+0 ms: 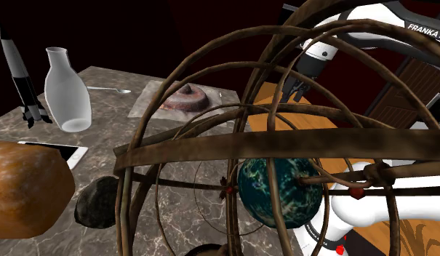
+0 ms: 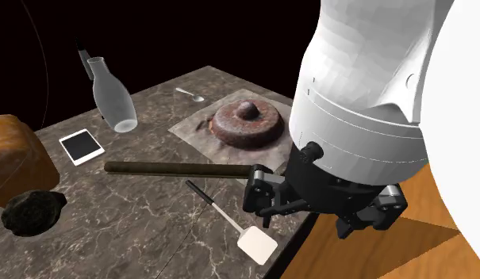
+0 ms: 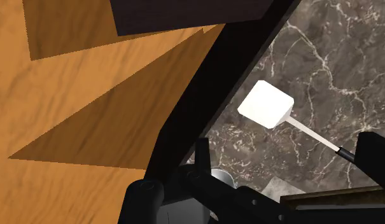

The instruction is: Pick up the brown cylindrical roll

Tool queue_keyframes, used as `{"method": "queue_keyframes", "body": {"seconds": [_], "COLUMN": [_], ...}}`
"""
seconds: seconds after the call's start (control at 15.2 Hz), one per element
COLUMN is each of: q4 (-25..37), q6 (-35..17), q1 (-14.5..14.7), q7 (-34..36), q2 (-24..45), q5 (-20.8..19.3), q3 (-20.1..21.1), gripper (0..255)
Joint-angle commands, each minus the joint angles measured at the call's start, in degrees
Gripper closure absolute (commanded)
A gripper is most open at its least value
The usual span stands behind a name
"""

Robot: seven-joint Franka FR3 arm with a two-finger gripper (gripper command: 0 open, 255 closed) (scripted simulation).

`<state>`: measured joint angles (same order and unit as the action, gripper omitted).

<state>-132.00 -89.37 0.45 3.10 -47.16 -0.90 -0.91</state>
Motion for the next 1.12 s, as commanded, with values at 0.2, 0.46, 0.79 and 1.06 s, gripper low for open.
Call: {"method": "queue_keyframes", "body": {"seconds": [0.2, 0.46, 0.79, 1.06], "q4": [-2.8, -4.8, -4.1, -1.3], "q6": [-2.2, -5.8, -10.8, -15.1], "q1": [-1.3, -2.9, -5.7, -9.2], "q7": [10.3, 24.1, 41.1, 54.8], "q2": [-1.0, -0.1, 4.3, 10.2], "q5": [3.4, 8.0, 12.7, 14.7], "q3": [5.3, 12.6, 22.1, 29.8], "gripper": [0, 0, 0, 0]}}
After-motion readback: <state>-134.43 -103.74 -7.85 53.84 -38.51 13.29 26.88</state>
